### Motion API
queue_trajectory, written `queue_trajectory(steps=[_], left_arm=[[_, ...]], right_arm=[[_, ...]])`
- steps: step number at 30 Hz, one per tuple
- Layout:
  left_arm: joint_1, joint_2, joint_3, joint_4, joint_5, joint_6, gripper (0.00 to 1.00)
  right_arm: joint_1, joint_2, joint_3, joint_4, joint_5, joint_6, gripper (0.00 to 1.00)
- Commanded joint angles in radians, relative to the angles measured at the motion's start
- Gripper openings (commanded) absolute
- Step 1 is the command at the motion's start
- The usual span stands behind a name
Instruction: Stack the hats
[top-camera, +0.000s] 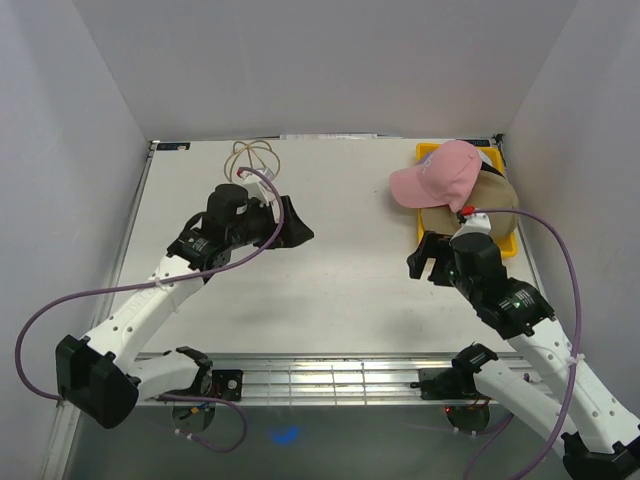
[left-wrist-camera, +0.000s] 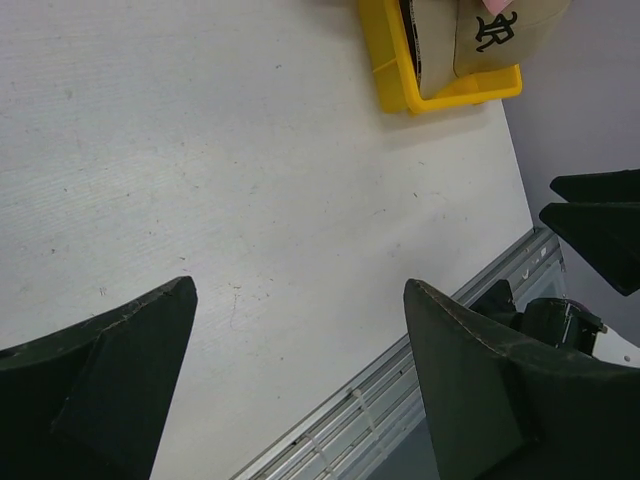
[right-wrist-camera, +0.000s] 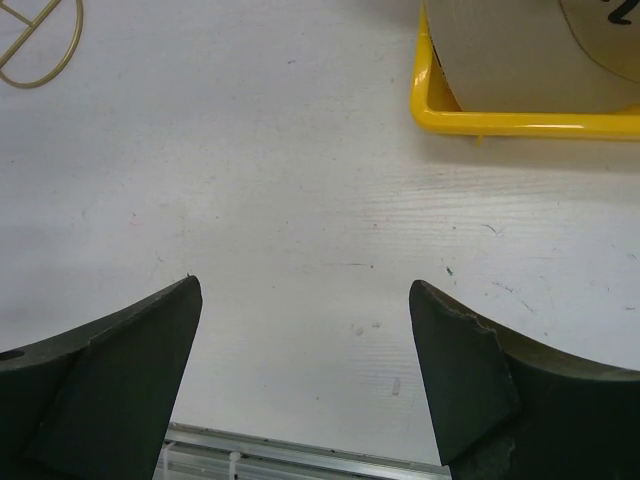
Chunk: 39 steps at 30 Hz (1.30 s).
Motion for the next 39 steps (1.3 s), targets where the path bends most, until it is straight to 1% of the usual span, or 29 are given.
queue_trajectory(steps=[1,6,10,12,13,15,16,18,19,21,25,27,28,30,32,33,37,39], left_arm=[[-0.009,0.001,0.048,0.038,-0.012,-0.01,0.95],[-0.029,0.056,0.087,0.053,-0.012,-0.011,0.94],[-0.045,0.115,0.144,0.075,-0.043,-0.003,0.94],[-0.05,0.157,0.187,0.085,-0.055,-0.002,0.94],[-0.052,0.174,0.202,0.101,-0.066,0.0,0.94],[-0.061,0.231,0.253,0.125,-0.072,0.004,0.93],[-0.064,0.251,0.267,0.134,-0.075,0.007,0.93],[-0.078,0.286,0.304,0.154,-0.075,0.007,0.93],[-0.082,0.321,0.316,0.177,-0.08,0.009,0.93],[-0.099,0.357,0.35,0.211,-0.092,0.01,0.93],[-0.125,0.46,0.419,0.251,-0.106,-0.008,0.93],[-0.144,0.526,0.446,0.289,-0.138,-0.01,0.93],[-0.147,0.55,0.469,0.305,-0.146,-0.014,0.93],[-0.148,0.631,0.494,0.354,-0.141,-0.039,0.93],[-0.148,0.691,0.543,0.38,-0.131,-0.056,0.94],[-0.148,0.749,0.561,0.395,-0.123,-0.069,0.94],[-0.148,0.885,0.635,0.492,-0.089,-0.083,0.96],[-0.147,0.973,0.713,0.501,-0.075,-0.092,0.96]], right_arm=[[0.007,-0.003,0.078,-0.025,0.002,-0.025,0.89],[0.004,0.08,0.186,-0.062,-0.021,-0.048,0.89],[-0.013,0.231,0.402,-0.137,0.034,-0.108,0.89],[-0.068,0.267,0.461,-0.16,0.015,-0.12,0.89],[-0.129,0.29,0.504,-0.159,-0.04,-0.134,0.89],[-0.211,0.318,0.548,-0.157,-0.114,-0.146,0.89],[-0.308,0.35,0.571,-0.156,-0.21,-0.149,0.89],[-0.404,0.394,0.639,-0.156,-0.33,-0.16,0.89],[-0.483,0.434,0.657,-0.156,-0.437,-0.162,0.89],[-0.567,0.477,0.697,-0.156,-0.505,-0.159,0.89],[-0.723,0.517,0.722,-0.137,-0.663,-0.123,0.89],[-0.74,0.529,0.711,-0.116,-0.709,-0.071,0.91],[-0.746,0.526,0.696,-0.075,-0.757,-0.048,0.92],[-0.747,0.508,0.63,-0.021,-0.792,-0.008,0.93],[-0.747,0.476,0.605,0.01,-0.8,0.03,0.93],[-0.747,0.452,0.586,0.012,-0.797,0.042,0.94],[-0.742,0.366,0.509,0.004,-0.789,0.064,0.95],[-0.728,0.307,0.463,-0.007,-0.774,0.064,0.95]])
